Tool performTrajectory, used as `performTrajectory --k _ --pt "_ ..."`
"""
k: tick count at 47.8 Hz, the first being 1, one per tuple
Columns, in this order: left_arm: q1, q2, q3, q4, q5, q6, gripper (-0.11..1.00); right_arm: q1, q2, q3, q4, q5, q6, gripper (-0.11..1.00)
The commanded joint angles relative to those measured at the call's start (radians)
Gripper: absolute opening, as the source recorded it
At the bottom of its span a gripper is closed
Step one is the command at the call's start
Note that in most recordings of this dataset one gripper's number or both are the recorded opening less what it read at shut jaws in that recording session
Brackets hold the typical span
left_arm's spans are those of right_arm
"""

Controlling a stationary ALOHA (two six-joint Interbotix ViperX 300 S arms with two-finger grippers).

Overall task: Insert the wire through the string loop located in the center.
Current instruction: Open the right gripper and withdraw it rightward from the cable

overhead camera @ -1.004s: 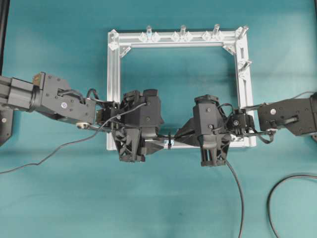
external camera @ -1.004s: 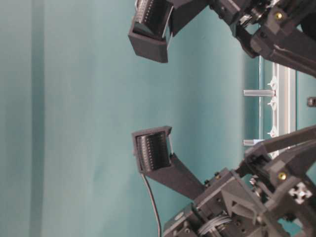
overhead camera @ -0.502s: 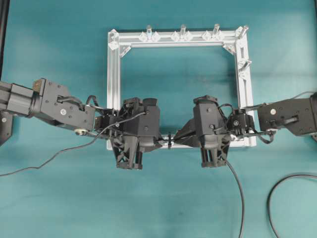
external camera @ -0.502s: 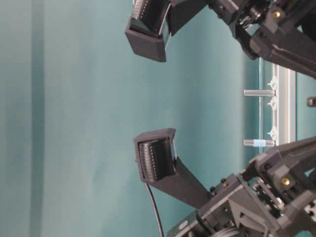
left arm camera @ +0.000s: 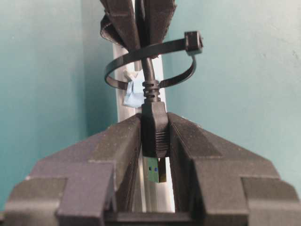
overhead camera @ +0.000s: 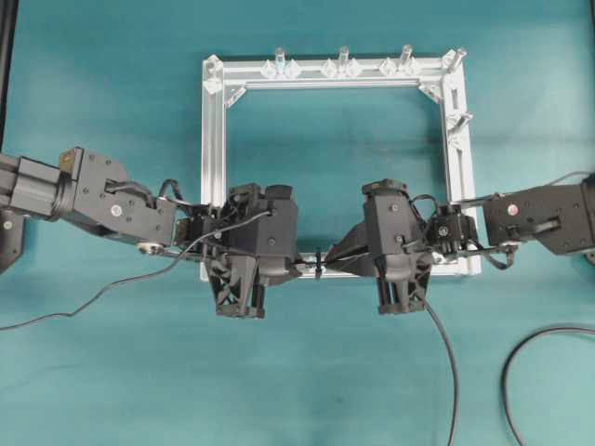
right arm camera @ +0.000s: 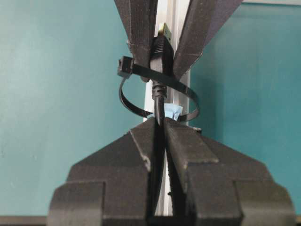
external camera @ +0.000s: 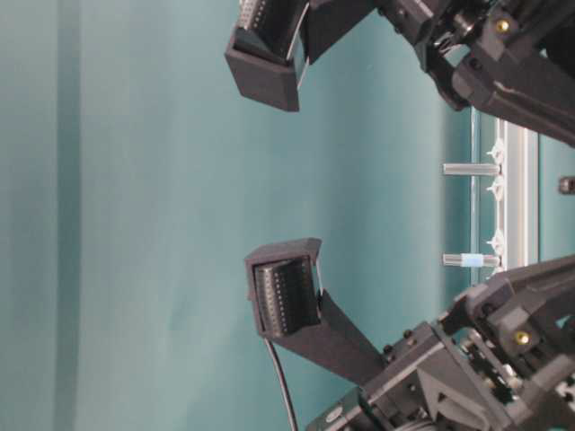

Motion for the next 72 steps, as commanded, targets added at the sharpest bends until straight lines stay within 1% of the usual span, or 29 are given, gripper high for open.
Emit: performTrajectory --k 1,12,13,16,22,23,27,38,46,61,72 --pt "-0.009 -0.031 -0.006 0.003 0.003 -0.003 0.19 -0.003 -0.011 -0.012 -0.002 0.002 0.0 0.06" --pt "-0.009 -0.031 -0.005 0.003 0.003 -0.003 0.19 -0.003 -0.011 -0.012 -0.002 0.0 0.002 0.07" --pt "-0.009 -0.031 -0.005 0.003 0.003 -0.003 0.19 -0.002 -0.011 -0.012 -0.002 -0.003 0.002 0.1" --pt "-0.009 -0.031 -0.005 0.003 0.003 -0.003 0.19 -0.003 -0.011 -0.012 -0.002 -0.005 0.002 0.26" --pt "-0.009 -0.031 -0.005 0.003 0.003 -0.003 0.17 -0.002 -0.011 -0.012 -0.003 -0.011 0.0 0.62" --pt "-0.009 -0.032 -0.005 0.003 0.003 -0.003 0.16 -0.003 -0.012 -0.012 -0.002 -0.012 0.0 0.65" --pt "-0.009 -0.034 -0.005 0.003 0.003 -0.003 0.14 -0.003 -0.015 -0.012 -0.002 -0.014 0.0 0.63" --pt "-0.009 -0.035 0.002 0.003 0.006 -0.005 0.14 -0.003 -0.075 0.006 -0.003 -0.006 0.0 0.64" --pt "-0.008 -0.057 0.018 0.003 0.009 -0.003 0.14 -0.002 -0.135 0.06 -0.003 -0.005 0.002 0.64" --pt "-0.003 -0.15 0.103 -0.002 0.025 -0.009 0.14 -0.003 -0.258 0.15 -0.003 -0.029 0.002 0.64" --pt "-0.003 -0.189 0.127 -0.002 0.049 -0.009 0.14 -0.003 -0.348 0.225 -0.003 -0.104 0.002 0.64"
